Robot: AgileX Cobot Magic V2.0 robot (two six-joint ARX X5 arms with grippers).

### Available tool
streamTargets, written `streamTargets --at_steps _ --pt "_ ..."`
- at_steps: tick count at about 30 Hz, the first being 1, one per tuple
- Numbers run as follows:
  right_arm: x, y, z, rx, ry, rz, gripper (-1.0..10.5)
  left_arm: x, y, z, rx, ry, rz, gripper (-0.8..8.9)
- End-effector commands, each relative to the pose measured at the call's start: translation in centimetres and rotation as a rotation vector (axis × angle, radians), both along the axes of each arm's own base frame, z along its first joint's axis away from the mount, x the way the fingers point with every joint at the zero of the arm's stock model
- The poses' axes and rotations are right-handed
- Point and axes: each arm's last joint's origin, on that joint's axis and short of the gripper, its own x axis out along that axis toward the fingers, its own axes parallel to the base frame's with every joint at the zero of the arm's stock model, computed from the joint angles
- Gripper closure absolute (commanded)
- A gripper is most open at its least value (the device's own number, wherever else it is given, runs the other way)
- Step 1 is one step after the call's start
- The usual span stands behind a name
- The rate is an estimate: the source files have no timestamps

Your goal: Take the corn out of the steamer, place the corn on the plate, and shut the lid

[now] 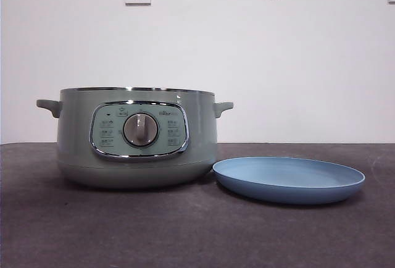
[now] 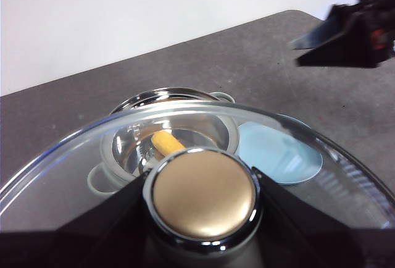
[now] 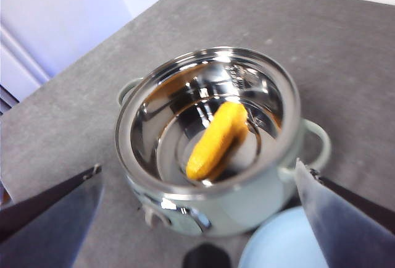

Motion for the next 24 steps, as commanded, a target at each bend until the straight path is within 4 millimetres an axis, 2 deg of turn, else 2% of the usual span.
streamTargets --at_steps 1,6,10,13,17,24 --pt "1.7 2.6 0.1 -0.011 0.009 0.012 3.5 -0.5 0.1 0.9 -0.024 -0.079 -0.018 8.21" --pt "4.9 6.9 -0.3 -0.043 0.011 0.024 3.5 -0.5 0.1 0.9 -0.027 -0.078 -0.027 8.21" --pt "7.6 10.0 -1.4 -0.062 0.026 0.041 3.5 -0.5 0.1 0.9 -0.028 -0.077 -0.028 8.21" --pt "9.2 12.4 -3.2 -0.097 0.037 0.03 3.5 -0.5 0.1 0.9 -0.029 -0.076 -0.029 8.21" --pt "10.8 14.6 -5.6 -0.135 0.057 0.022 3.5 -0.5 0.1 0.9 -0.027 -0.072 -0.029 8.21" --pt "12.9 17.2 -10.6 -0.174 0.074 -0.034 3.5 -0.5 0.1 0.9 -0.027 -0.072 -0.03 8.21"
